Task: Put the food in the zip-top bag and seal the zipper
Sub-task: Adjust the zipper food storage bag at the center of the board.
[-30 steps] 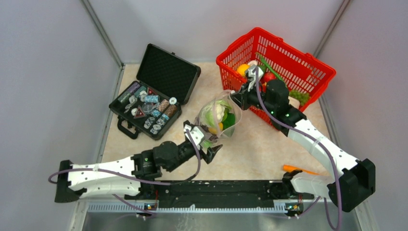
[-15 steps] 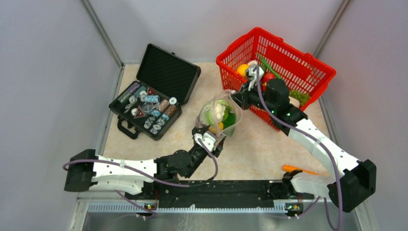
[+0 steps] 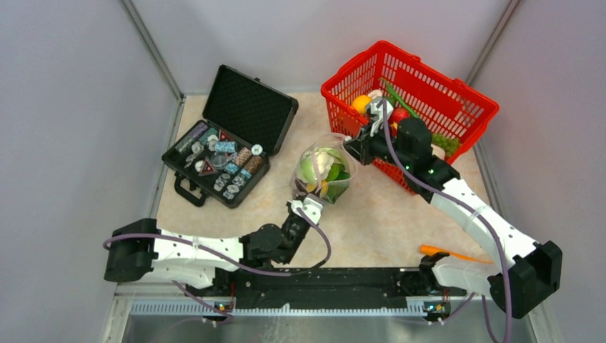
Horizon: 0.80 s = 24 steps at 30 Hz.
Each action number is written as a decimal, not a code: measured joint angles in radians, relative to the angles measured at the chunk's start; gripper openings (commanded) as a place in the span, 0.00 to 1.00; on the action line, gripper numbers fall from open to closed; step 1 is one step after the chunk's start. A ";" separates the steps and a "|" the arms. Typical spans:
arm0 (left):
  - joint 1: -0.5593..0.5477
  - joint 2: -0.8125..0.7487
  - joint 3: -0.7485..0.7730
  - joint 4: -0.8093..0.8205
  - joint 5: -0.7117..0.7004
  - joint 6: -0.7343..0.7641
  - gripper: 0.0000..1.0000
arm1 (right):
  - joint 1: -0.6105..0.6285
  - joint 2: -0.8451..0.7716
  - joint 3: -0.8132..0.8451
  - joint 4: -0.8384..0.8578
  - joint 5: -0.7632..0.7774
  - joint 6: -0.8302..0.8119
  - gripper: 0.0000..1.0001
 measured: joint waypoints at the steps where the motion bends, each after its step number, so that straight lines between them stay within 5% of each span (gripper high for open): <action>1: 0.000 -0.010 0.000 -0.008 -0.004 0.004 0.00 | 0.000 -0.002 0.000 -0.002 0.000 -0.003 0.00; 6: 0.058 -0.185 0.009 -0.198 0.043 -0.027 0.00 | 0.000 -0.021 0.000 -0.024 0.020 -0.043 0.00; 12: 0.328 -0.484 0.131 -0.665 0.263 -0.183 0.00 | -0.026 -0.052 0.038 -0.100 -0.034 -0.109 0.00; 16: 0.407 -0.515 0.270 -0.919 0.409 -0.222 0.00 | -0.031 -0.085 0.040 -0.124 -0.140 -0.137 0.00; 24: 0.486 -0.493 0.280 -1.143 0.523 -0.272 0.00 | -0.072 -0.172 0.003 -0.145 -0.240 -0.150 0.00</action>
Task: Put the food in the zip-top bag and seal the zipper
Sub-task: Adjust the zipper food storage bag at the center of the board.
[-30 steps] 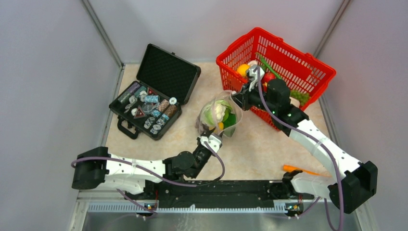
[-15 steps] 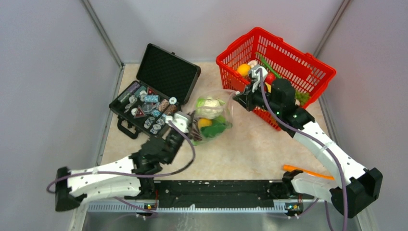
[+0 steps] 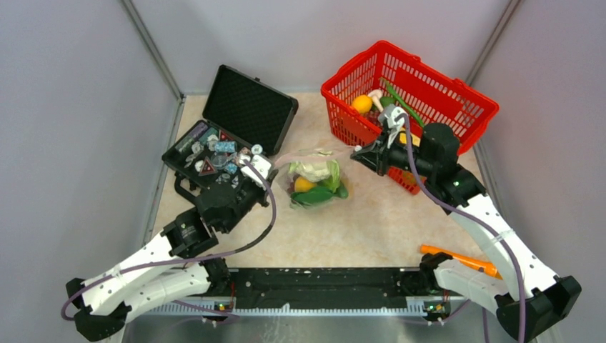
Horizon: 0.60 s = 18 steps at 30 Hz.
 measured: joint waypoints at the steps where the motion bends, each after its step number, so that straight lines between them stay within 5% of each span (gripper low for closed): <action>1: 0.006 0.000 -0.011 -0.011 0.016 -0.010 0.00 | -0.004 -0.005 -0.008 0.006 -0.018 0.002 0.00; 5: 0.024 0.001 -0.034 -0.024 0.040 -0.043 0.00 | -0.007 -0.007 -0.037 0.010 -0.085 0.004 0.00; 6: 0.030 0.003 -0.035 -0.024 0.040 -0.050 0.06 | -0.008 -0.007 -0.046 0.015 -0.105 0.005 0.00; 9: 0.048 0.018 -0.035 -0.018 0.026 -0.068 0.64 | -0.009 -0.006 -0.055 0.018 -0.147 0.004 0.00; 12: 0.066 0.037 -0.034 -0.021 0.009 -0.075 0.96 | -0.009 0.002 -0.055 0.023 -0.155 0.004 0.00; 18: 0.077 0.053 0.106 -0.090 0.085 -0.054 0.99 | -0.014 0.056 -0.049 0.032 -0.139 0.013 0.00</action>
